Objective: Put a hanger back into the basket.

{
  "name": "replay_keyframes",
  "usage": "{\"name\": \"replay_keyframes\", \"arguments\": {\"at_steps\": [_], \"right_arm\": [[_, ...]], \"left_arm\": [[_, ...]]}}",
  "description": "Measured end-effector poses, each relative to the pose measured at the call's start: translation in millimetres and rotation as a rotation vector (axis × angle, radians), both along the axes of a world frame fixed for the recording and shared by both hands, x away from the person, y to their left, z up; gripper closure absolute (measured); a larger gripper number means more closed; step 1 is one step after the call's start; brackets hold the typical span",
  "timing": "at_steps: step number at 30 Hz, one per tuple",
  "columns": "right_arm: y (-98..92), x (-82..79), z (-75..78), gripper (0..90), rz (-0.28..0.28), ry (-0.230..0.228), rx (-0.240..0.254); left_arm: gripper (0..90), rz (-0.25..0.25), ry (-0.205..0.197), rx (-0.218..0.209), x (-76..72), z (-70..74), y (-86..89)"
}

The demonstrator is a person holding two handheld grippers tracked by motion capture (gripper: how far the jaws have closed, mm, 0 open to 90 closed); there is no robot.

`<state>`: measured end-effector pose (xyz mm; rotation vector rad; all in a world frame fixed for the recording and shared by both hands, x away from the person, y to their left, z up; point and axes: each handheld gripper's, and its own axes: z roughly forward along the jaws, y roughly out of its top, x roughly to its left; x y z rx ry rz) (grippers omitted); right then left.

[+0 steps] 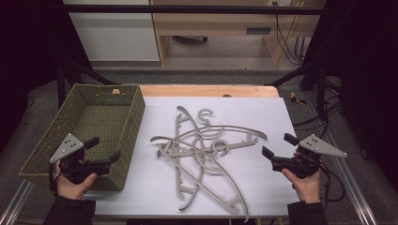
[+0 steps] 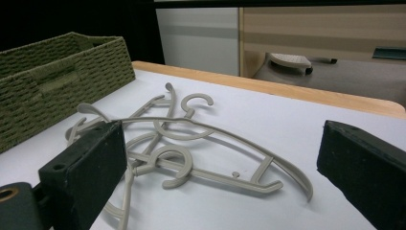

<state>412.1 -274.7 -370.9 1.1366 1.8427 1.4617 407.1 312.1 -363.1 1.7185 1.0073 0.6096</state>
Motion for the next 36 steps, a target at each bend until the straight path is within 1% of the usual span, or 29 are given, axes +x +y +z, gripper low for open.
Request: {"name": "replay_keyframes", "arguments": {"at_steps": [2, 5, 6, 8, 10, 11, 12, 13, 15, 18, 20, 21, 22, 23, 24, 26, 30, 31, 33, 34, 36], "right_arm": [[0.8, 0.3, 0.3, 3.2, 0.004, -0.004, -0.005], [4.6, -0.6, 1.8, 3.2, 0.011, 0.003, -0.009], [7.5, -1.5, 3.2, 3.3, 0.023, 0.013, -0.018], [9.5, -1.4, 3.7, 3.5, 0.026, 0.011, -0.02], [13.7, -1.5, 4.7, 3.8, 0.037, 0.025, -0.024], [16.5, -1.5, 4.9, 3.9, 0.044, 0.029, -0.031], [23.2, -0.7, 5.1, 4.0, 0.066, 0.039, -0.061], [23.2, -0.7, 5.1, 4.0, 0.066, 0.039, -0.061], [29.9, -0.1, 5.1, 5.0, 0.083, 0.048, -0.073], [42.9, 1.1, 2.9, 5.9, 0.109, 0.077, -0.105], [51.8, 2.8, -0.3, 6.1, 0.123, 0.108, -0.126], [54.3, 3.5, -1.6, 6.3, 0.132, 0.114, -0.136], [62.1, 5.3, -5.9, 6.6, 0.143, 0.142, -0.162], [62.1, 5.3, -5.9, 6.6, 0.143, 0.142, -0.162], [68.1, 6.5, -9.4, 7.9, 0.155, 0.171, -0.183], [70.0, 7.3, -10.8, 8.7, 0.162, 0.177, -0.192], [80.7, 9.9, -18.5, 10.9, 0.181, 0.236, -0.242], [85.9, 11.9, -24.1, 13.0, 0.202, 0.262, -0.279], [87.8, 12.6, -26.2, 13.1, 0.202, 0.271, -0.288], [90.4, 13.8, -29.4, 13.9, 0.212, 0.276, -0.307], [94.6, 14.8, -33.5, 15.4, 0.211, 0.303, -0.323]], "left_arm": [[4.5, -0.001, 0.001, 0.002, 0.1, -0.2, 0.2], [4.4, -0.001, 0.001, 0.0, -0.3, 0.1, 0.9], [4.5, -0.002, 0.0, -0.001, -0.5, 0.5, 1.2], [4.5, -0.002, -0.003, 0.001, -1.0, 1.1, 1.0], [4.4, -0.002, -0.004, 0.002, -1.2, 1.5, 0.3], [4.5, -0.003, -0.005, 0.003, -1.2, 1.6, 0.1], [4.5, -0.005, -0.004, 0.007, -1.3, 1.5, -0.2], [4.5, -0.003, -0.004, 0.009, -1.3, 1.4, -0.2], [4.4, -0.005, -0.004, 0.008, -1.6, 1.6, -0.1], [4.5, -0.007, -0.005, 0.008, -1.5, 1.8, -0.6], [4.4, -0.009, -0.005, 0.014, -1.1, 1.6, -1.3], [4.4, -0.01, -0.004, 0.014, -0.9, 1.8, -1.5], [4.4, -0.01, -0.004, 0.013, -1.1, 1.8, -1.7], [4.4, -0.011, -0.005, 0.014, -1.2, 1.8, -1.8], [4.4, -0.012, -0.005, 0.014, -1.5, 2.0, -1.8], [4.4, -0.011, -0.006, 0.016, -1.8, 2.3, -1.8], [4.5, -0.01, -0.007, 0.014, -2.0, 2.6, -1.2], [4.5, -0.011, -0.006, 0.015, -1.8, 2.5, -1.4], [4.5, -0.013, -0.005, 0.018, -1.7, 2.2, -2.0], [4.5, -0.014, -0.005, 0.019, -1.7, 2.2, -2.4], [4.5, -0.016, -0.006, 0.02, -1.9, 2.2, -2.9]]}}
